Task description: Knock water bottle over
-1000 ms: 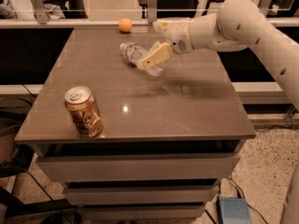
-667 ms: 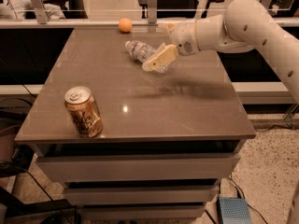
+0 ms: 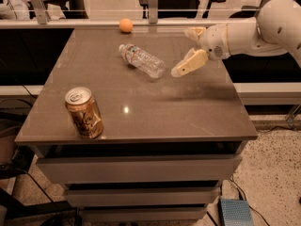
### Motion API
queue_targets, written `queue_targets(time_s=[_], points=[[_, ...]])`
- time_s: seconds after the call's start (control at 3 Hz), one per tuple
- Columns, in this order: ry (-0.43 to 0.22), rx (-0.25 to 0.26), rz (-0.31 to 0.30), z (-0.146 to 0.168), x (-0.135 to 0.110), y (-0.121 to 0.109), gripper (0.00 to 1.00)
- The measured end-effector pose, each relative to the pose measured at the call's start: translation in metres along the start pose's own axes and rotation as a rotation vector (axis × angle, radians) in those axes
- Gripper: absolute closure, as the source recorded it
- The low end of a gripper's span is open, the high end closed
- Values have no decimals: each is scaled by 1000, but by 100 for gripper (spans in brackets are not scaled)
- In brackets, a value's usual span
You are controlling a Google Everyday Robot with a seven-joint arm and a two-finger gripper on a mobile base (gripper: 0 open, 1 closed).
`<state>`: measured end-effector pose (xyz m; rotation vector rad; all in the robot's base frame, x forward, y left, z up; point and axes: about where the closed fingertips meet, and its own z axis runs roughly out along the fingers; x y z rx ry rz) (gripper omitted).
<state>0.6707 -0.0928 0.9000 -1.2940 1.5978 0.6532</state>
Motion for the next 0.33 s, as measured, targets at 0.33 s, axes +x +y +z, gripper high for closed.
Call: queue_targets(time_s=[0.33], points=[[0, 0, 0, 0, 0, 0, 0]])
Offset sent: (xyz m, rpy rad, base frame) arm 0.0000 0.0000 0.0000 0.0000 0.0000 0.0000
